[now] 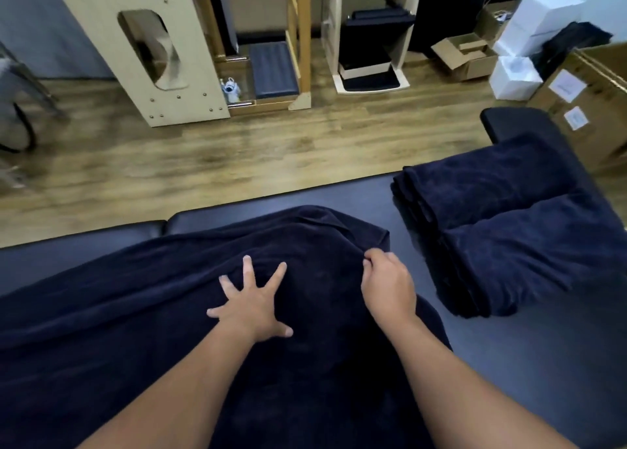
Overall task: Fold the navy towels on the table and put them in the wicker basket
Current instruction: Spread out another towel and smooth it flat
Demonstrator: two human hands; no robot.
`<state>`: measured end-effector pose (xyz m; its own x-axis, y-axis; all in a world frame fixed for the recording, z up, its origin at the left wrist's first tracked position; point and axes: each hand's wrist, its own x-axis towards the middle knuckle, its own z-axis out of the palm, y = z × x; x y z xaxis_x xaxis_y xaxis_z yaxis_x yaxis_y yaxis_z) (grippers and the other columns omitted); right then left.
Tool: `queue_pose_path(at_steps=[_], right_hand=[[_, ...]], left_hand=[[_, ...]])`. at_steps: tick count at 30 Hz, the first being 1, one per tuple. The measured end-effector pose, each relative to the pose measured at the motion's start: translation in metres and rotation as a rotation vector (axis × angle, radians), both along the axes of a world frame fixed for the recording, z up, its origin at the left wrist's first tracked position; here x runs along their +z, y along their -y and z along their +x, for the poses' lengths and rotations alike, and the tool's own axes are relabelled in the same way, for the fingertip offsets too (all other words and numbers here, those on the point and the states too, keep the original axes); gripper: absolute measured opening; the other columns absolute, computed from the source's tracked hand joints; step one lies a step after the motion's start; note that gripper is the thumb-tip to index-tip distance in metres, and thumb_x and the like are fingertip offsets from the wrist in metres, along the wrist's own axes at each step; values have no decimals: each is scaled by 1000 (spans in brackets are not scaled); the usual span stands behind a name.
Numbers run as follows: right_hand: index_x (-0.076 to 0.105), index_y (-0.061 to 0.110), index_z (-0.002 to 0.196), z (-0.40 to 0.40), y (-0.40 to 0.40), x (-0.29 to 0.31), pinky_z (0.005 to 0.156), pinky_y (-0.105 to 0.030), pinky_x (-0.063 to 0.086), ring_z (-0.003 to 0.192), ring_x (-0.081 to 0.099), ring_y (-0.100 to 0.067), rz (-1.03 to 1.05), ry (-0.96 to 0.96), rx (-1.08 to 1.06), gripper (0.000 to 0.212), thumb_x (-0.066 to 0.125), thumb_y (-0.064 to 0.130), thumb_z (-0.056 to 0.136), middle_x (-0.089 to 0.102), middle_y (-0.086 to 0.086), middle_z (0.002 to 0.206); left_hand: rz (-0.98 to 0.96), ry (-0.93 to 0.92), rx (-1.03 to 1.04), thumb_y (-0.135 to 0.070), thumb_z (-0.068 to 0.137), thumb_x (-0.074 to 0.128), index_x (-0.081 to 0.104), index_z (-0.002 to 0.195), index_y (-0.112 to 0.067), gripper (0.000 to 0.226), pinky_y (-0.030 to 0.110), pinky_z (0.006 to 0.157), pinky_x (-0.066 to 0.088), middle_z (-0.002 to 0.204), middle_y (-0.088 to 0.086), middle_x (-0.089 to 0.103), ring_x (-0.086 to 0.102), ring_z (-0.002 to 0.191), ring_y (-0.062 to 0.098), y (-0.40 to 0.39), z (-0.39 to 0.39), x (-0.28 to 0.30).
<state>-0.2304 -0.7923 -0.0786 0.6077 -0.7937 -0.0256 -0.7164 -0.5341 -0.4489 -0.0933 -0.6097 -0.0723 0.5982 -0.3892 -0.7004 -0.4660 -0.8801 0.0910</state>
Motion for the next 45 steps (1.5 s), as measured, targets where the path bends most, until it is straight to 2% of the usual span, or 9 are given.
queue_pose_path(at_steps=[5,10,14,20,27,32,37,40,45], right_hand=[[54,22,124,56,31,9,69,-35,43,98,61,-30,180,-260,24,28,53,39,103,67,-6,110],[67,16,85,93,68,13,70,-33,48,74,57,-27,241,-189,-168,26,52,30,101,69,-10,94],[59,7,116,134,92,35,76,-38,45,103,62,-41,142,-10,-258,23,45,19,103,65,-22,112],[57,18,128,151,55,20,94,-49,45,121,52,-32,-22,-139,212,31,52,26,99,56,-4,128],[32,34,146,126,10,-14,109,-74,22,151,5,-37,65,-428,309,52,51,40,98,11,-2,164],[15,53,147,137,35,-12,108,-80,13,153,-12,-39,182,-466,264,79,63,53,85,-11,5,168],[-4,56,152,154,70,-5,110,-78,4,152,-23,-32,328,-480,122,123,81,68,65,-21,5,166],[-5,54,153,155,82,-3,111,-77,3,151,-25,-33,362,-503,41,127,80,74,61,-25,1,166],[5,46,156,161,81,-1,112,-76,9,154,-10,-36,233,-364,129,104,69,67,77,-10,7,168]], left_hand=[[34,37,-34,-61,64,87,-30,137,-68,138,81,108,12,148,5,-55,-20,145,58,8,9,-5],[27,79,-66,-64,64,85,-33,137,-64,139,81,109,14,149,8,-53,-18,144,60,6,10,-9],[70,151,-178,-74,63,77,-31,144,-57,136,68,109,28,159,15,-36,-2,144,59,6,11,-5],[-314,669,-44,-60,87,61,55,122,-17,55,46,75,45,113,10,49,50,99,33,-14,54,-6],[-98,353,328,-28,102,39,15,152,-42,56,38,68,44,108,9,61,55,90,29,-39,138,2],[-174,393,326,-17,99,49,44,98,-11,8,42,73,44,111,19,61,56,96,39,-30,178,4],[-574,182,451,-24,99,59,26,152,-21,62,44,101,42,140,23,52,50,127,41,-12,197,17],[-330,155,129,-48,92,64,-13,151,-56,97,67,115,23,164,13,20,22,150,38,-20,175,15],[-131,262,-150,-63,92,53,10,159,-34,85,67,117,13,169,7,-6,-5,155,30,-39,114,-8]])
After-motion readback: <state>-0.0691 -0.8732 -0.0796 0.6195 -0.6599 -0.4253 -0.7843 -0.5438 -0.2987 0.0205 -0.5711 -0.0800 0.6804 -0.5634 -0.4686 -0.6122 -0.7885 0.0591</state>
